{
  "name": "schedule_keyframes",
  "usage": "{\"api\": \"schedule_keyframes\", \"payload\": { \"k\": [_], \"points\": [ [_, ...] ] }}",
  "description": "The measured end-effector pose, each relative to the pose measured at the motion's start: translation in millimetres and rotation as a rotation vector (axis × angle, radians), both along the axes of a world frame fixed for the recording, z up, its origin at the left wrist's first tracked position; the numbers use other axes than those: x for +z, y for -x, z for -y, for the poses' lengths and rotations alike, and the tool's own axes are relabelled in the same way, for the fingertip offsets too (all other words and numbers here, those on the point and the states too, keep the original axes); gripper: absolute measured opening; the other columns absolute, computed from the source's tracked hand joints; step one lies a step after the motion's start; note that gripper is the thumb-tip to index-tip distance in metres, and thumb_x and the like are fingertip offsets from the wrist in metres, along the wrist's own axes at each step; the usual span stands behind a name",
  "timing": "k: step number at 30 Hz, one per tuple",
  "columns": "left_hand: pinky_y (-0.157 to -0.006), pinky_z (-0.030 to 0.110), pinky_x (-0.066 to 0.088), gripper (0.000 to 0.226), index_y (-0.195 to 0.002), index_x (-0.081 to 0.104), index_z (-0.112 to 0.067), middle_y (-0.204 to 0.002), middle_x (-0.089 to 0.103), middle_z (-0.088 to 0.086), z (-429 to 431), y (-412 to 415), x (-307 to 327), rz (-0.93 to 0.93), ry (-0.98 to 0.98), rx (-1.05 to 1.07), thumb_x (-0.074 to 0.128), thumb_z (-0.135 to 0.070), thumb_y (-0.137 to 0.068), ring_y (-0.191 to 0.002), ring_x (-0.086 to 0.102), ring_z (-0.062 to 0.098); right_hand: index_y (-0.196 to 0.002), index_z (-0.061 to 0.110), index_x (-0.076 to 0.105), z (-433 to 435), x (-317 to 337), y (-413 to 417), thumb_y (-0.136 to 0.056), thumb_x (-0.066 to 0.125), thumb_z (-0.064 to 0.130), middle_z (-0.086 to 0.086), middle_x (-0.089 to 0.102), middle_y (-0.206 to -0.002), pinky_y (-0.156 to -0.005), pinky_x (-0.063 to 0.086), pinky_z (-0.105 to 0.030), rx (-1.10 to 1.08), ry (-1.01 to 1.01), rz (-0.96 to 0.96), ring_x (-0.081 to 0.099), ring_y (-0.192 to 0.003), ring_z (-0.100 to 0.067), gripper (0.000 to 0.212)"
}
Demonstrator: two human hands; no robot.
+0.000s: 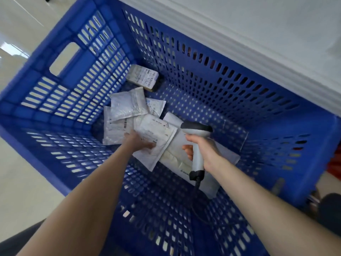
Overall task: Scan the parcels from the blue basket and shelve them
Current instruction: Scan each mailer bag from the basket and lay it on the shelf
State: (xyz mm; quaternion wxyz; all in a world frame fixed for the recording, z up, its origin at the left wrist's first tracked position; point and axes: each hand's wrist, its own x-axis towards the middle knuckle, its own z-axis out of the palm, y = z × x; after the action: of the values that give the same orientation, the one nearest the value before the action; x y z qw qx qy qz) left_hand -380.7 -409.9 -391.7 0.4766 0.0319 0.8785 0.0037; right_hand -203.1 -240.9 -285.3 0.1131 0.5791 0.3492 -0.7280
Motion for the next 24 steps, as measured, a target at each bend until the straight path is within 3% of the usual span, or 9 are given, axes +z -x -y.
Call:
{"api": "schedule_keyframes", "payload": {
  "k": [2, 5, 7, 10, 14, 18, 20, 22, 24],
  "points": [
    [-0.104, 0.039, 0.038, 0.145, -0.136, 0.036, 0.005, -0.136, 0.044, 0.024, -4, -6, 9, 0.029, 0.025, -0.048, 0.057, -0.094, -0.032, -0.124, 0.045, 0.036, -0.095, 0.008, 0.063, -1, 3, -1, -0.085, 0.070, 0.021, -0.012, 0.071, -0.074, -0.050, 0.048, -0.024, 0.004, -0.007, -0.005, 0.058, -0.050, -0.012, 0.018],
    [-0.100, 0.042, 0.045, 0.101, -0.134, 0.041, 0.003, -0.130, 0.050, 0.019, -11, -20, 24, 0.028, -0.050, -0.040, 0.072, -0.066, -0.067, -0.116, 0.053, 0.032, -0.093, 0.007, 0.064, 0, 13, -3, -0.085, 0.070, 0.021, -0.011, 0.071, -0.072, -0.049, 0.048, -0.023, -0.002, 0.004, -0.020, 0.058, -0.048, -0.011, 0.017],
    [-0.082, 0.039, 0.055, 0.090, -0.137, 0.038, -0.003, -0.124, 0.052, 0.014, -17, -32, 28, 0.066, -0.130, 0.065, 0.079, -0.049, -0.071, -0.105, 0.057, 0.028, -0.095, 0.006, 0.065, 1, 21, -6, -0.085, 0.070, 0.021, -0.011, 0.071, -0.072, -0.047, 0.048, -0.021, -0.012, 0.015, -0.035, 0.058, -0.046, -0.010, 0.019],
    [-0.058, 0.029, 0.052, 0.088, -0.136, 0.035, -0.007, -0.118, 0.056, 0.012, -27, -44, 32, 0.076, -0.234, 0.179, 0.081, -0.045, -0.070, -0.094, 0.061, 0.025, -0.098, 0.004, 0.064, 0, 27, -13, -0.085, 0.069, 0.020, -0.012, 0.072, -0.075, -0.050, 0.050, -0.022, -0.032, -0.011, -0.045, 0.060, -0.049, -0.011, 0.021],
    [-0.086, 0.038, 0.052, 0.101, -0.142, 0.027, 0.001, -0.125, 0.056, 0.014, -32, -59, 45, -0.080, -0.102, -0.019, 0.080, -0.045, -0.070, -0.110, 0.058, 0.030, -0.091, 0.006, 0.065, -3, 34, -29, -0.087, 0.067, 0.018, -0.009, 0.072, -0.071, -0.056, 0.051, -0.024, -0.045, -0.031, -0.048, 0.060, -0.052, -0.012, 0.014],
    [-0.087, 0.041, 0.053, 0.052, -0.112, 0.058, -0.003, -0.108, 0.065, 0.011, -37, -66, 64, -0.104, -0.220, 0.130, 0.080, -0.033, -0.074, -0.096, 0.063, 0.027, -0.083, 0.007, 0.064, -7, 56, -40, -0.087, 0.067, 0.018, -0.006, 0.071, -0.064, -0.052, 0.051, -0.023, -0.052, -0.041, -0.064, 0.059, -0.046, -0.009, 0.012],
    [-0.081, 0.034, 0.053, 0.040, -0.106, 0.061, -0.002, -0.102, 0.066, 0.011, -44, -67, 82, -0.086, -0.329, 0.233, 0.078, -0.026, -0.079, -0.091, 0.063, 0.025, -0.083, 0.007, 0.065, -8, 73, -43, -0.088, 0.068, 0.018, -0.006, 0.071, -0.063, -0.050, 0.050, -0.022, -0.068, -0.043, -0.099, 0.058, -0.044, -0.008, 0.012],
    [-0.066, 0.028, 0.046, 0.023, -0.081, 0.060, -0.007, -0.082, 0.061, 0.010, -53, -67, 110, -0.101, -0.421, 0.255, 0.073, -0.025, -0.083, -0.073, 0.057, 0.021, -0.084, 0.007, 0.065, -8, 94, -46, -0.087, 0.068, 0.019, -0.007, 0.071, -0.066, -0.049, 0.050, -0.022, -0.089, -0.061, -0.131, 0.057, -0.044, -0.008, 0.012],
    [-0.060, 0.024, 0.043, 0.028, -0.068, 0.054, -0.011, -0.072, 0.056, 0.008, -59, -66, 140, -0.104, -0.503, 0.302, 0.070, -0.025, -0.086, -0.065, 0.052, 0.017, -0.083, 0.008, 0.066, -7, 117, -50, -0.087, 0.069, 0.020, -0.008, 0.070, -0.066, -0.049, 0.050, -0.022, -0.115, -0.093, -0.161, 0.057, -0.043, -0.009, 0.013]
  ]
}}
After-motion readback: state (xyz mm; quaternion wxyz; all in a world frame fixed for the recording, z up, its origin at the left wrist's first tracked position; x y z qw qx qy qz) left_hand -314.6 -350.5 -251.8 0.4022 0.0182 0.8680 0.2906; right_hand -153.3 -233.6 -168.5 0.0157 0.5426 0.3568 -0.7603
